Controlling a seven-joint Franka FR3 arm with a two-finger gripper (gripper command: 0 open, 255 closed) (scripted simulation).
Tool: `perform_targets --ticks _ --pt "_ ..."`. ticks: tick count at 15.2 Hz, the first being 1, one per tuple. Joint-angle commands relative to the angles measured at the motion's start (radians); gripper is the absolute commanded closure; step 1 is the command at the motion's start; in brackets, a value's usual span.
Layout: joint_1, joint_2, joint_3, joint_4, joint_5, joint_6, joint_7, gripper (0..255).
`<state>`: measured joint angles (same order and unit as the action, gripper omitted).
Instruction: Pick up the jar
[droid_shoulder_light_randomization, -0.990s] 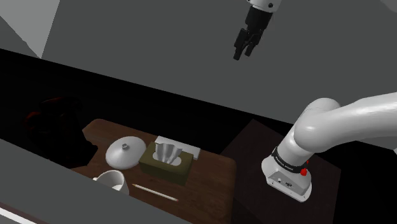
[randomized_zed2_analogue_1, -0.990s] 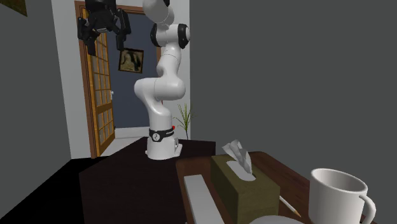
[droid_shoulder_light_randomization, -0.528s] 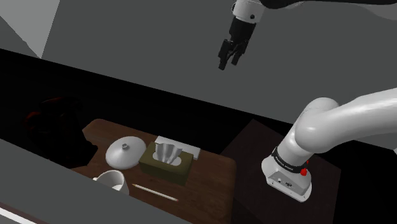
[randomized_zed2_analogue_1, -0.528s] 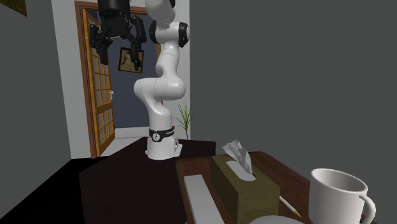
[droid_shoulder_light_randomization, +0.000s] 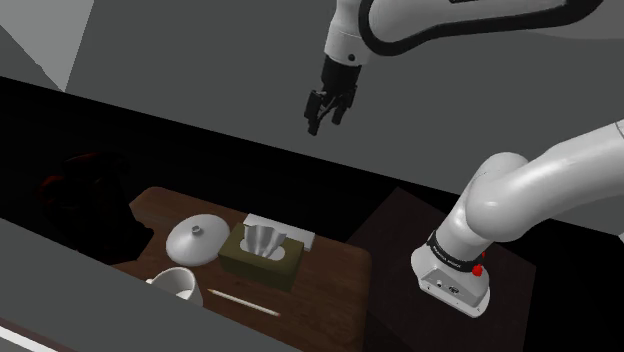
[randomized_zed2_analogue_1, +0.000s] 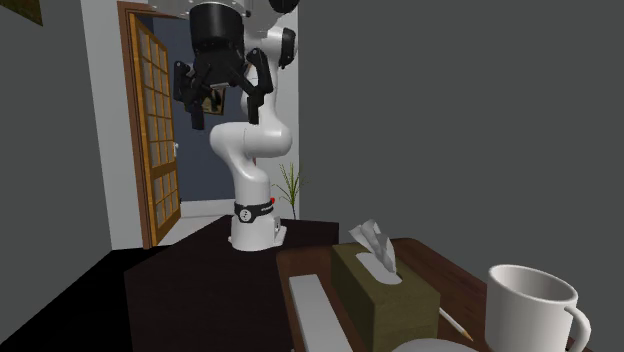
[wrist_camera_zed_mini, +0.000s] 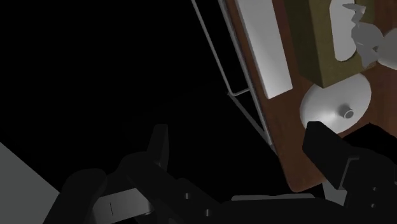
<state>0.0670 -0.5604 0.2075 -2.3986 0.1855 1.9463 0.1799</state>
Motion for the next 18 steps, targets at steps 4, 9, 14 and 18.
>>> perform_targets --ticks 4,9,14,18 --pt "0.017 0.146 0.093 0.041 0.006 0.116 0.094 0" --pt "0.028 0.303 0.182 0.107 -0.026 0.213 0.202 0" --pt "0.041 0.482 0.258 0.203 -0.110 0.289 0.333 0" --pt "0.069 0.638 0.294 0.303 -0.212 0.327 0.450 0"
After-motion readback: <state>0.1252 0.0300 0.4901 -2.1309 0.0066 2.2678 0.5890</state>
